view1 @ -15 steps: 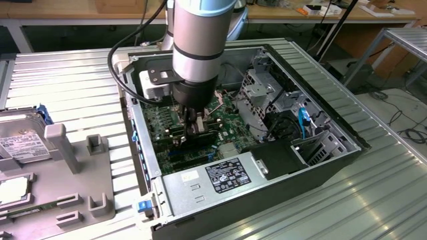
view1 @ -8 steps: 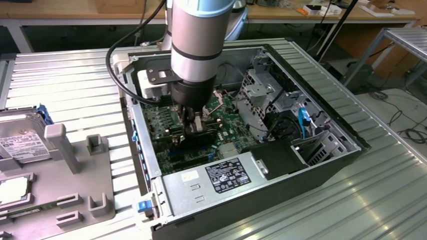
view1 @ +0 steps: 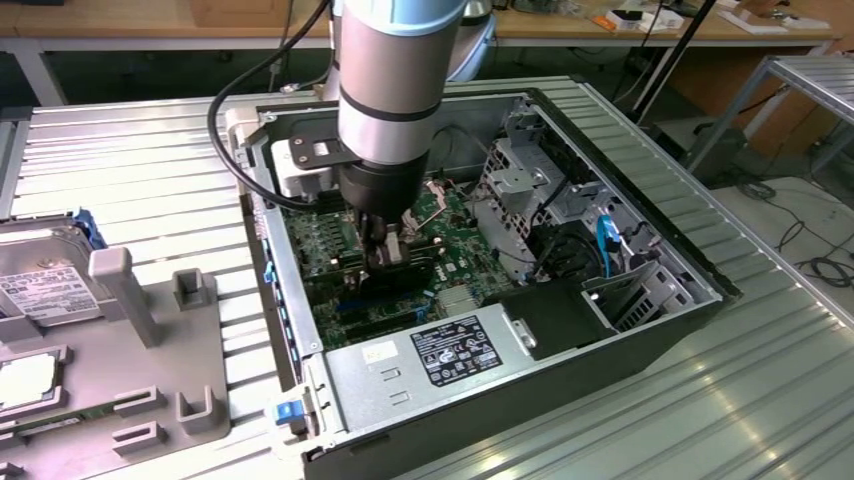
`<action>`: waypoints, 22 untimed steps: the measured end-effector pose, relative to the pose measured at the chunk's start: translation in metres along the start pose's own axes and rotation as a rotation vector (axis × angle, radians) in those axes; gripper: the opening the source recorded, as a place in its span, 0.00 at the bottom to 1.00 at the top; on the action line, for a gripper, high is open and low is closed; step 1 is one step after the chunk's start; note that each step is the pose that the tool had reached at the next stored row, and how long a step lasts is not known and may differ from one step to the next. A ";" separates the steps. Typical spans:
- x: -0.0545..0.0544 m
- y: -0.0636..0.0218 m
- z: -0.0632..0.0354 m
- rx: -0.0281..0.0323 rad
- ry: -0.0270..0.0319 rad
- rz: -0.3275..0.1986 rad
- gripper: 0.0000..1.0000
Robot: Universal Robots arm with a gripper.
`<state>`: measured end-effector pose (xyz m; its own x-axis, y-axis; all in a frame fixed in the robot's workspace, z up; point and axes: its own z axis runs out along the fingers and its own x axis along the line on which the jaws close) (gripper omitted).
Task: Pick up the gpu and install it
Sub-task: 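Press down on the gpu until it lock into place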
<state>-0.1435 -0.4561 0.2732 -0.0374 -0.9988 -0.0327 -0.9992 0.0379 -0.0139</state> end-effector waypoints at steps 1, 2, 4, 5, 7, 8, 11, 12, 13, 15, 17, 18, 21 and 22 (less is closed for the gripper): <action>0.000 0.0003 0.0001 0.0000 0.0000 0.000 0.11; 0.000 0.0004 0.0002 0.0000 0.0000 0.000 0.11; 0.000 0.0004 0.0002 0.0000 0.0000 0.000 0.11; 0.000 0.0005 0.0004 0.0000 0.0001 0.000 0.11; 0.000 0.0005 0.0016 -0.0001 0.0003 0.000 0.11; 0.000 0.0005 0.0021 -0.0002 0.0006 0.000 0.11; 0.000 0.0005 0.0034 0.0000 0.0002 0.000 0.11; 0.000 0.0005 0.0032 -0.0010 -0.0001 0.000 0.11; 0.000 0.0005 0.0003 -0.0054 -0.0016 0.000 0.11; 0.000 0.0003 -0.0090 -0.0158 0.0003 0.001 0.11; 0.000 0.0004 -0.0146 -0.0237 0.0008 0.001 0.11; 0.000 0.0012 -0.0161 -0.0270 0.0009 0.001 0.11; 0.000 0.0048 -0.0183 -0.0316 0.0013 0.001 0.11; 0.000 0.0076 -0.0194 -0.0322 0.0011 0.001 0.11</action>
<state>-0.1513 -0.4561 0.2925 -0.0384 -0.9988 -0.0316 -0.9991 0.0378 0.0183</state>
